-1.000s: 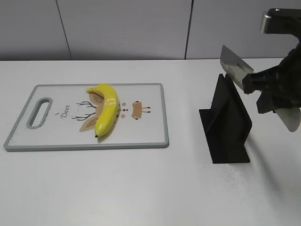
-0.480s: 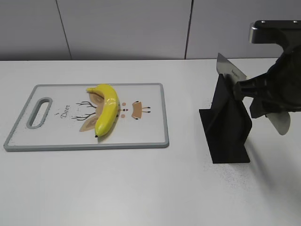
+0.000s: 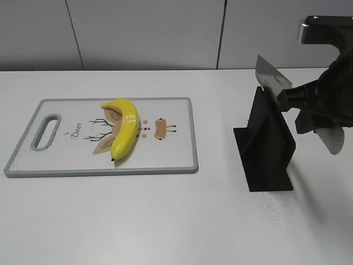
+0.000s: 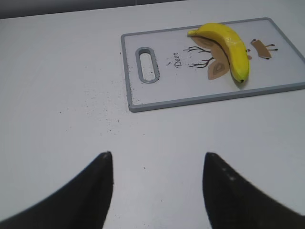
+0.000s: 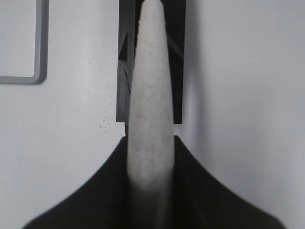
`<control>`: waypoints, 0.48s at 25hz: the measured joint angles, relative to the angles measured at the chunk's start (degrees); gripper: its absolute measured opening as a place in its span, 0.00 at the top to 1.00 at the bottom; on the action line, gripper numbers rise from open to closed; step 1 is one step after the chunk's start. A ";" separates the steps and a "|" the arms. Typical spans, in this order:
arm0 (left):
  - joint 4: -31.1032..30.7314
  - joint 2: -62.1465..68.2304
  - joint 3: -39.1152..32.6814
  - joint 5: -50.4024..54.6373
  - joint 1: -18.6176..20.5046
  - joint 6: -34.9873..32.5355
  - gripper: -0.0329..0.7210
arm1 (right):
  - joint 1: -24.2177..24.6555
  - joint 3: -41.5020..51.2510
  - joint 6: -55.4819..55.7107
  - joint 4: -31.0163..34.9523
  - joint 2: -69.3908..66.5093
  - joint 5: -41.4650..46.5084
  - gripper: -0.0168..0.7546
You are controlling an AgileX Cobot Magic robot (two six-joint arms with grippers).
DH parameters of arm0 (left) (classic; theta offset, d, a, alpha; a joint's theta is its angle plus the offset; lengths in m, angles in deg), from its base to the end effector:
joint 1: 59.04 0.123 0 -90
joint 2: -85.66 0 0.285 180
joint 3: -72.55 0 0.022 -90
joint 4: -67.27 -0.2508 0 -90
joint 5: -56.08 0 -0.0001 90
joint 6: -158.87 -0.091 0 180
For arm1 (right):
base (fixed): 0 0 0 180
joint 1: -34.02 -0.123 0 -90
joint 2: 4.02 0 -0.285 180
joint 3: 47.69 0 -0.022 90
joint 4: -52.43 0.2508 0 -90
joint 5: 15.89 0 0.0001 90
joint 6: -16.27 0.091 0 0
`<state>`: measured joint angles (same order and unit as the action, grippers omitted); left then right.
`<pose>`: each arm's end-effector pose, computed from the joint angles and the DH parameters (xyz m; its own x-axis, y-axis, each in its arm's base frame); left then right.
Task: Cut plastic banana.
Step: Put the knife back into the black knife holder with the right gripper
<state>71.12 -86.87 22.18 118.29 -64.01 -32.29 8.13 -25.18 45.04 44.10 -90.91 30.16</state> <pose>-0.0038 -0.0051 0.2667 -0.4690 0.2038 -0.8593 0.2169 0.9698 0.1116 0.2438 0.1078 0.2629 -0.9057 -0.0082 -0.4239 -0.0450 0.9960 0.0769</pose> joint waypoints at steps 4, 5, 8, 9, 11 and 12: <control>0.00 0.00 0.00 0.00 0.00 0.00 0.19 | 0.00 0.00 0.00 0.11 -0.57 0.06 0.77; 0.00 0.00 0.00 0.00 0.00 0.00 0.19 | 0.00 0.00 0.00 0.31 -1.17 0.00 0.77; 0.00 0.00 0.00 0.00 0.00 0.00 0.19 | 0.00 0.00 0.00 0.65 -3.41 0.00 0.77; 0.00 0.00 0.00 0.00 0.00 0.00 0.19 | 0.00 0.00 0.00 0.73 -4.10 0.00 0.77; 0.00 0.00 0.00 0.00 0.00 0.00 0.19 | 0.00 0.00 0.00 0.90 -4.79 0.00 0.77; 0.00 0.00 0.00 0.00 0.00 0.00 0.19 | 0.00 0.00 0.00 0.90 -4.88 -0.07 0.77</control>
<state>71.12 -86.87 22.18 118.29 -64.01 -32.29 8.13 -25.18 45.05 44.99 -95.79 30.09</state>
